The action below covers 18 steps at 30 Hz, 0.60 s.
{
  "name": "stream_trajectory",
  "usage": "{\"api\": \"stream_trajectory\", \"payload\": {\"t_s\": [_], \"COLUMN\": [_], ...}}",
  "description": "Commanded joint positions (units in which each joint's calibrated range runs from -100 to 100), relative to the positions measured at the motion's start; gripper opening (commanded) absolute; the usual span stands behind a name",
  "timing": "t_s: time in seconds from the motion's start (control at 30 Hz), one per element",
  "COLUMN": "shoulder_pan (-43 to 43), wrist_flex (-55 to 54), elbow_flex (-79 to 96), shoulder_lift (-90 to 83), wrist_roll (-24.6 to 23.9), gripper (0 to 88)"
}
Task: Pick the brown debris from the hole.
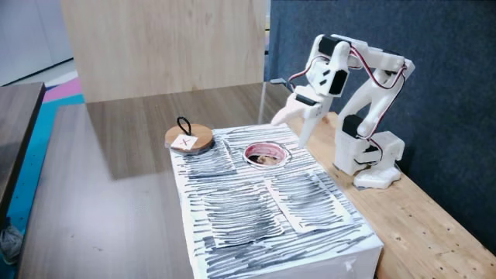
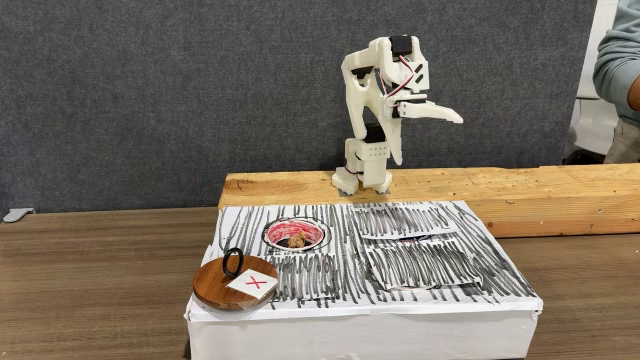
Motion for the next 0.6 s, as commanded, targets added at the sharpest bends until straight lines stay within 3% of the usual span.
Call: {"api": "stream_trajectory", "payload": {"t_s": [0.0, 0.57], "shoulder_pan": [4.1, 4.1], "wrist_flex": [-3.5, -3.4], "elbow_flex": [-0.6, -0.5], "shoulder_lift": [-0.9, -0.9], "wrist_roll": [-9.7, -9.6], "gripper": [34.2, 33.6]}}
